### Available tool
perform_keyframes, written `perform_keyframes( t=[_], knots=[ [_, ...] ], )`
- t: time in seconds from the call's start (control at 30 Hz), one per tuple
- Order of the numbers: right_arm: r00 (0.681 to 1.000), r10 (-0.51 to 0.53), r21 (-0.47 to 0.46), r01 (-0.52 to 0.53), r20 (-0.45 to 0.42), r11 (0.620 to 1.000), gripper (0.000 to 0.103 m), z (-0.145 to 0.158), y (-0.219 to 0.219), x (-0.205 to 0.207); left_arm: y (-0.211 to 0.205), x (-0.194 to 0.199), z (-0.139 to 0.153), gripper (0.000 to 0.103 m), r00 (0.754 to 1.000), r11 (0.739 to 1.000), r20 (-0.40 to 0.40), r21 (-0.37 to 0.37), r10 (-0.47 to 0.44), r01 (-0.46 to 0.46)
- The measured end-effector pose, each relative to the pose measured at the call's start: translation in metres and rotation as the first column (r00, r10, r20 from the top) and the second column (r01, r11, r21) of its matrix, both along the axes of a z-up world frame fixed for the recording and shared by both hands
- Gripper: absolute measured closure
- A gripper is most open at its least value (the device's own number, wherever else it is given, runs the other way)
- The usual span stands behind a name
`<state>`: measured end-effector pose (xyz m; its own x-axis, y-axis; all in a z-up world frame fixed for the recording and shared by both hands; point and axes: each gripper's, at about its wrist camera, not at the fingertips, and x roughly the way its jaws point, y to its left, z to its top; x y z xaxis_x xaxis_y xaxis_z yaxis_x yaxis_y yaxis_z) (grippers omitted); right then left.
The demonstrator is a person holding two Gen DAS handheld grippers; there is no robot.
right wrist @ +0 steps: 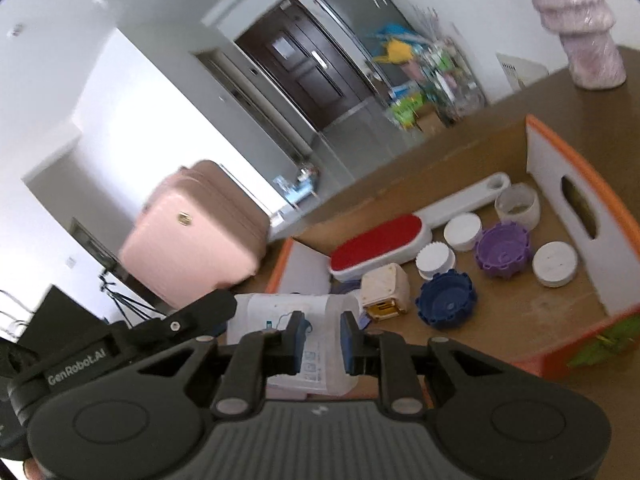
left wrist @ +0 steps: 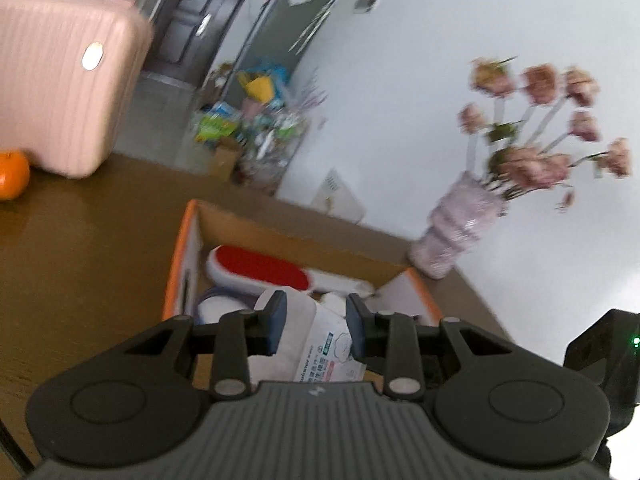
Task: Organize rigid objects
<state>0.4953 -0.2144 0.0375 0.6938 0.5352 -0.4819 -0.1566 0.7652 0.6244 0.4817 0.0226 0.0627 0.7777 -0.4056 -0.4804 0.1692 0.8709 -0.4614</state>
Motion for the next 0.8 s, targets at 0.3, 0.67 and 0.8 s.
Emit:
perform_keyframes(
  t=[0.3,0.67,0.8],
  knots=[
    [0.989,0.025,-0.137,-0.046,-0.147,0.990,0.083,-0.036,0.033,0.048,0.011,0.027,-0.051,0.071,0.993,0.997,-0.105,0.061,0.059,-0.053],
    [0.999,0.011,-0.274,-0.023,-0.045,0.961,0.073,-0.026,0.043,0.038,0.006,0.003,-0.031,0.055,0.999,0.985,-0.012,0.167,0.041,-0.038],
    [1.000,0.004,-0.318,0.003,0.022,0.948,0.067,-0.002,0.022,0.008,-0.001,-0.037,-0.014,0.042,0.997,0.958,0.078,0.284,0.007,-0.028]
  ],
)
